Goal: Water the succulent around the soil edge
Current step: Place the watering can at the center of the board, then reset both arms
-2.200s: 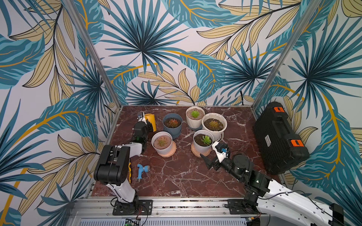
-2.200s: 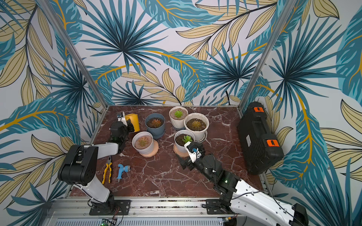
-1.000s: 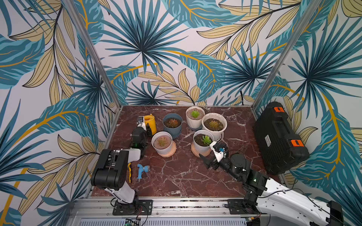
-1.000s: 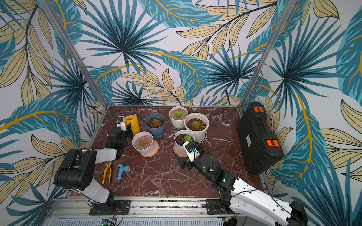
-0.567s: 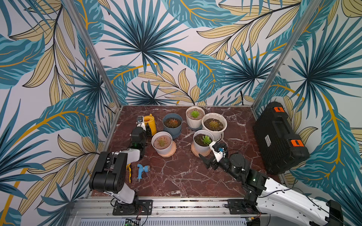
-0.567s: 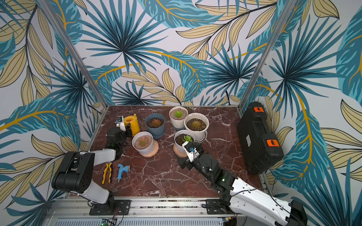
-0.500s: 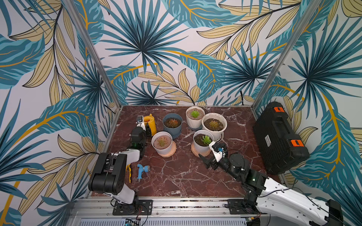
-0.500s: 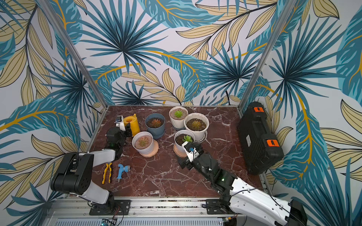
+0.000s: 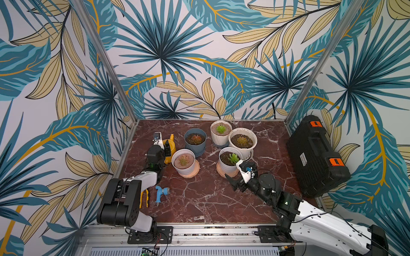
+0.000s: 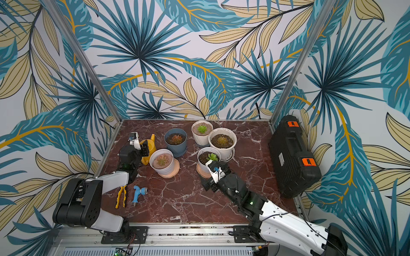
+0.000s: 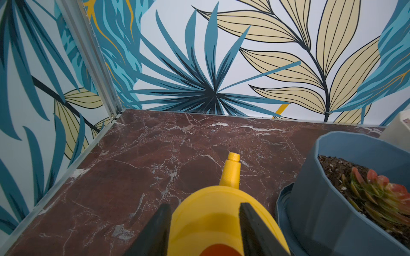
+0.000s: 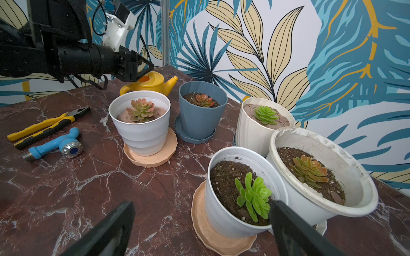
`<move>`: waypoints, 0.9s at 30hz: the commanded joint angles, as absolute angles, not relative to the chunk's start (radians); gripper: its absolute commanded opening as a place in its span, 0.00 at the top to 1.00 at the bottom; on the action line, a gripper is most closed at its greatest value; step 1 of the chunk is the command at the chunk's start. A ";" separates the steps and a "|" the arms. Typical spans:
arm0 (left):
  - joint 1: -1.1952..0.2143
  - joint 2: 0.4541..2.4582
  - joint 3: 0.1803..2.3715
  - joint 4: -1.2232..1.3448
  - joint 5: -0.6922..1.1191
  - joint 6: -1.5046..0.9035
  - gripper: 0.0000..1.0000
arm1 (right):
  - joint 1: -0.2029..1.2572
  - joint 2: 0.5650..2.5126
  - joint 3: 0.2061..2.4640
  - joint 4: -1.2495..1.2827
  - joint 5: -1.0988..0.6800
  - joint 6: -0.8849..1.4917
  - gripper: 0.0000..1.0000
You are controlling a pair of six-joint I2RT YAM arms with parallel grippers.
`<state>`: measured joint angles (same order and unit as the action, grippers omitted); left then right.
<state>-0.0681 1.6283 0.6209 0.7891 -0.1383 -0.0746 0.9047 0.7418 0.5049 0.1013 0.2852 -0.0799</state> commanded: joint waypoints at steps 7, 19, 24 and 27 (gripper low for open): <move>-0.060 1.538 0.594 0.717 -0.143 -0.067 0.58 | 0.907 0.763 0.512 0.125 0.305 -0.094 0.01; -0.061 1.479 0.552 0.701 -0.124 -0.115 0.52 | 0.907 0.777 0.512 0.127 0.320 -0.099 0.01; -0.060 1.456 0.566 0.679 -0.151 -0.098 0.38 | 0.907 0.787 0.512 0.128 0.342 -0.100 0.01; -0.050 1.440 0.576 0.670 -0.201 -0.095 0.23 | 0.907 0.794 0.512 0.131 0.365 -0.098 0.01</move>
<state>-0.0650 1.4681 0.5755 0.6933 -0.1570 -0.1024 0.9047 0.7879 0.5049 0.1074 0.3298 -0.0906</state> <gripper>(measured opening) 0.743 0.995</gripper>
